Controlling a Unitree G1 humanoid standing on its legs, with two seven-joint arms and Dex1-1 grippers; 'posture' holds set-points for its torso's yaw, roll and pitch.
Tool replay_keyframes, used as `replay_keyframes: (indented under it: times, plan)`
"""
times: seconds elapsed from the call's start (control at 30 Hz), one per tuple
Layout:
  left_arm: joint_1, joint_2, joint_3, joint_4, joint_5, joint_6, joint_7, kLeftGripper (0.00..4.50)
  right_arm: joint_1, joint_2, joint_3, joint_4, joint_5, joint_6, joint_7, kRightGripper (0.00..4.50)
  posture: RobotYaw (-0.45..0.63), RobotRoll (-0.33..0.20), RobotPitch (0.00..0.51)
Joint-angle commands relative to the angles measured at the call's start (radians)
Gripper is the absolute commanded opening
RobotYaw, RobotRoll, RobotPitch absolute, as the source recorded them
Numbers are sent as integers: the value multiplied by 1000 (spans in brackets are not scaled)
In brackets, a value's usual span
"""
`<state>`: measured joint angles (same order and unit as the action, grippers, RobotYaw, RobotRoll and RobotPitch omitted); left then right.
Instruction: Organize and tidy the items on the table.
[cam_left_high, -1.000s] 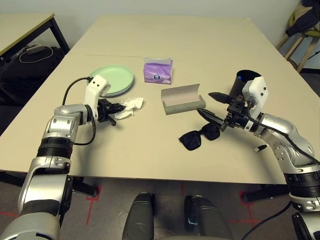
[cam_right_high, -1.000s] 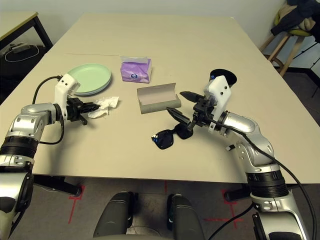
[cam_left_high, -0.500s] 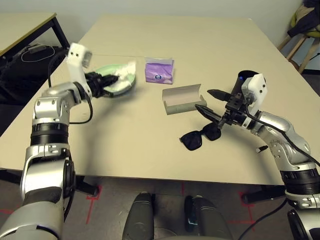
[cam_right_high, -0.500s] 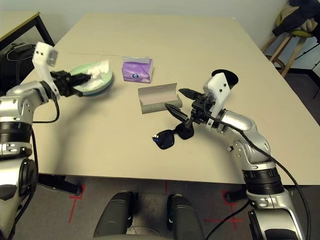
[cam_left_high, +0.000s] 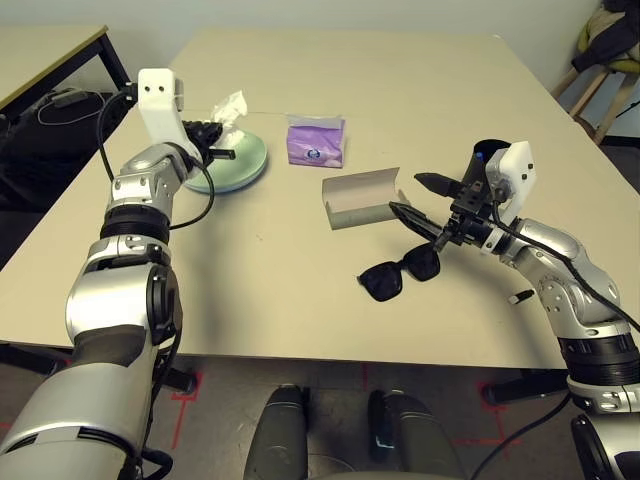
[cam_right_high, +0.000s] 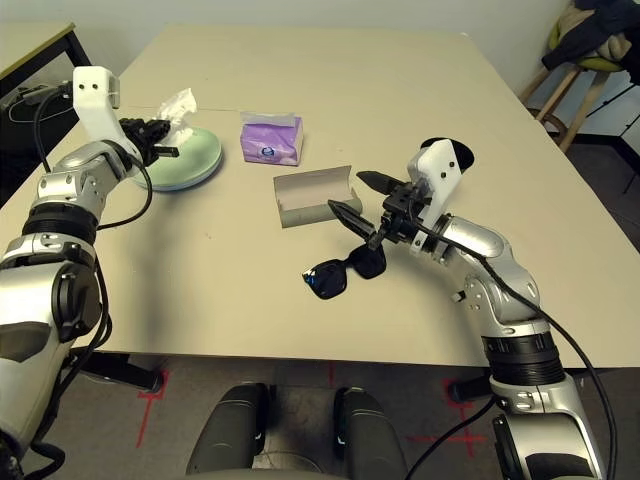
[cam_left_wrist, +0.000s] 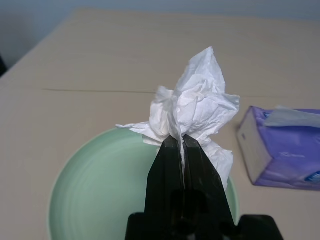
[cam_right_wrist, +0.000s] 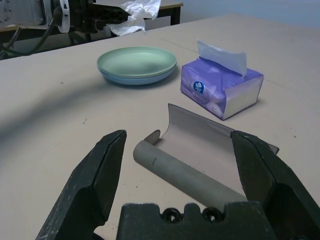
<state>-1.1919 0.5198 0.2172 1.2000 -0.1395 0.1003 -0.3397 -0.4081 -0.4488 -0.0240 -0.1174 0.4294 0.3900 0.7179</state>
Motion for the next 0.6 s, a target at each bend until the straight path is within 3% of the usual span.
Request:
replay_keyframes:
  times: [0.03, 0.07, 0.13, 0.43, 0.47, 0.6]
  plan:
    - [-19, -7, -6, 44, 26, -24, 16, 25, 11, -3, -17, -28, 13, 14, -7, 4500, 141, 0, 86]
    - [-18, -7, -12, 49, 34, -35, 18, 25, 12, -3, -18, -29, 13, 15, -7, 4500, 141, 0, 86]
    - [-14, -10, -13, 51, 43, -78, 15, 717, 13, -4, -18, -30, 14, 16, -8, 4500, 141, 0, 86]
    - [4, 16, -40, 43, 76, -175, -88, 4228, 18, -10, -23, -27, 15, 11, -2, 4500, 145, 0, 82]
    - [5, 20, -41, 44, 79, -174, -87, 4464, 17, -9, -22, -26, 15, 10, -2, 4500, 146, 0, 82]
    - [5, 24, -40, 44, 85, -183, -74, 4464, 14, -4, -18, -21, 15, 6, -3, 4500, 151, 0, 83]
